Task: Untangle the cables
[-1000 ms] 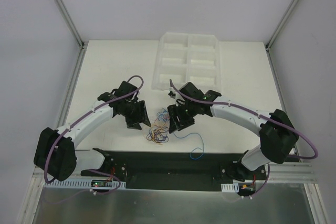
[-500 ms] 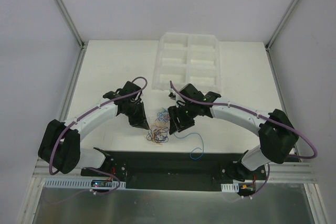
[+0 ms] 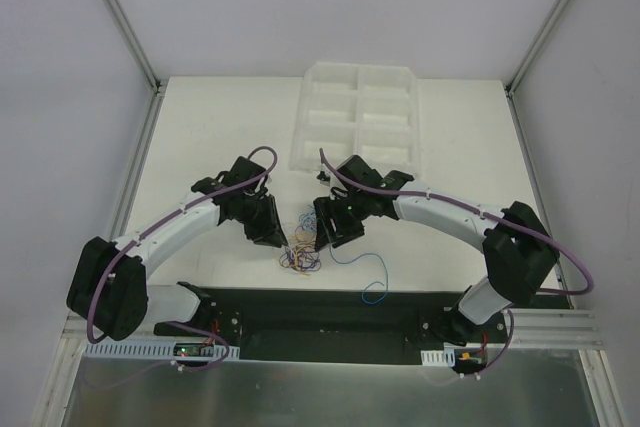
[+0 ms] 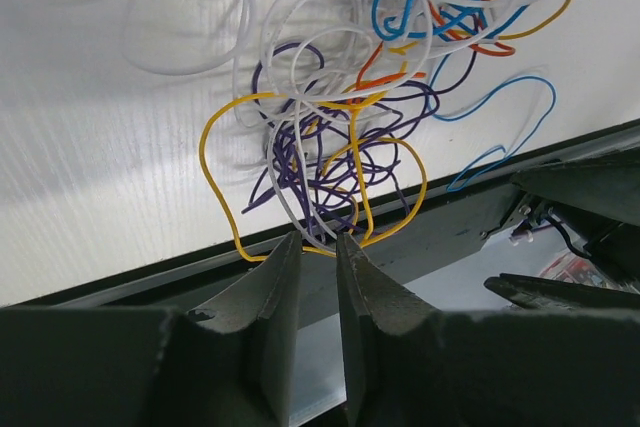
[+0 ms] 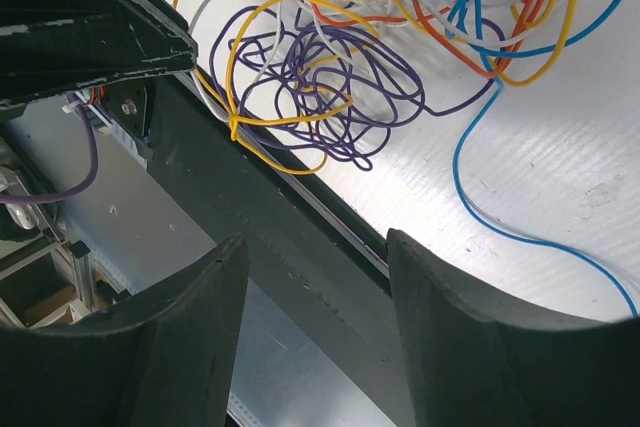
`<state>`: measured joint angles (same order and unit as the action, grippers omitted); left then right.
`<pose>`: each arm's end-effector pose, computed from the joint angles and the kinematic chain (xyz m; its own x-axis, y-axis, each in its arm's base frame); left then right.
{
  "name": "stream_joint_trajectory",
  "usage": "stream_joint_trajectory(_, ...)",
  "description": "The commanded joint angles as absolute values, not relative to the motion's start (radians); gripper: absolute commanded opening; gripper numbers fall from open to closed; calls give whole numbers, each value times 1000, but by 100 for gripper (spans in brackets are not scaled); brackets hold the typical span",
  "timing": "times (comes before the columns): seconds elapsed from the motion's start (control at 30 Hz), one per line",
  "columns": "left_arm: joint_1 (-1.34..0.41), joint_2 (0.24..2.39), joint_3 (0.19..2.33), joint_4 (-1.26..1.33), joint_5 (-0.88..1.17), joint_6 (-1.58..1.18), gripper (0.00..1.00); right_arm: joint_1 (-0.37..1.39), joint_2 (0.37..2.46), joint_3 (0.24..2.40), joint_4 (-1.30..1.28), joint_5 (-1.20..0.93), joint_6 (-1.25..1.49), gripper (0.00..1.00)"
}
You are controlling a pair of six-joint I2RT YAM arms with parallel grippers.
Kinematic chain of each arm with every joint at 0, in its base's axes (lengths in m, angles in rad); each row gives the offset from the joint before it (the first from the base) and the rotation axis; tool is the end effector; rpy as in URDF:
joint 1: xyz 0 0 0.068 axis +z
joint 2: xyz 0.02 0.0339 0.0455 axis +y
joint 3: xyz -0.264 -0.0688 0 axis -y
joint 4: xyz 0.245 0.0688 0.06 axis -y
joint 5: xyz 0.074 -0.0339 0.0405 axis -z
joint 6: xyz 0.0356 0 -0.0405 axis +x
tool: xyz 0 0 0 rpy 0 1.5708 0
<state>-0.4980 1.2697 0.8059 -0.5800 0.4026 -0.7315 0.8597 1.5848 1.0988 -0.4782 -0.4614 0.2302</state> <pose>0.2054 -0.1275 0.2174 -0.9743 -0.1698 -0.1481 -0.0513 0.8072 -0.5880 0.2025 0.2594 0.2291 -0.7147 -0.5166 -0.4716 -0.6994 0.5238 0.4862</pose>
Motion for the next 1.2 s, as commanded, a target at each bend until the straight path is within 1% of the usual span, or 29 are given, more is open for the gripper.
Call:
stream_joint_trajectory(0.0, -505, 1258, 781, -578, 388, -752, 20, 859, 1555, 1098, -440, -482, 255, 60)
stream_joint_trajectory(0.2, -505, 1285, 788, -554, 383, -744, 22, 859, 1559, 1075, -425, -494, 270, 60)
stream_joint_trajectory(0.27, -506, 1299, 792, -549, 388, -747, 29, 858, 1559, 1072, -422, -497, 270, 60)
stream_joint_trajectory(0.33, -509, 1302, 790, -545, 393, -755, 34, 859, 1555, 1071, -425, -497, 268, 60)
stream_joint_trajectory(0.47, -509, 1287, 772, -545, 393, -790, 38, 859, 1548, 1066, -428, -494, 264, 60)
stream_joint_trajectory(0.6, -511, 1266, 738, -542, 399, -873, 39, 858, 1549, 1065, -430, -492, 259, 60)
stream_joint_trajectory(0.7, -511, 1282, 739, -540, 399, -900, 33, 859, 1558, 1069, -430, -499, 259, 60)
stream_joint_trajectory(0.77, -511, 1301, 749, -540, 396, -910, 25, 859, 1568, 1074, -429, -502, 259, 60)
stream_joint_trajectory(0.83, -511, 1305, 759, -540, 388, -914, 13, 859, 1577, 1078, -430, -500, 258, 60)
stream_joint_trajectory(0.9, -511, 1290, 764, -540, 373, -925, 2, 857, 1595, 1083, -426, -495, 259, 59)
stream_joint_trajectory(0.93, -511, 1273, 764, -540, 365, -931, 0, 859, 1611, 1091, -420, -499, 258, 59)
stream_joint_trajectory(1.03, -511, 1206, 764, -538, 350, -931, 0, 862, 1669, 1124, -388, -511, 270, 57)
stream_joint_trajectory(1.07, -512, 1183, 765, -535, 351, -928, 0, 864, 1687, 1146, -399, -485, 284, 57)
stream_joint_trajectory(1.17, -512, 1118, 776, -522, 368, -923, 0, 862, 1732, 1196, -322, -480, 392, 56)
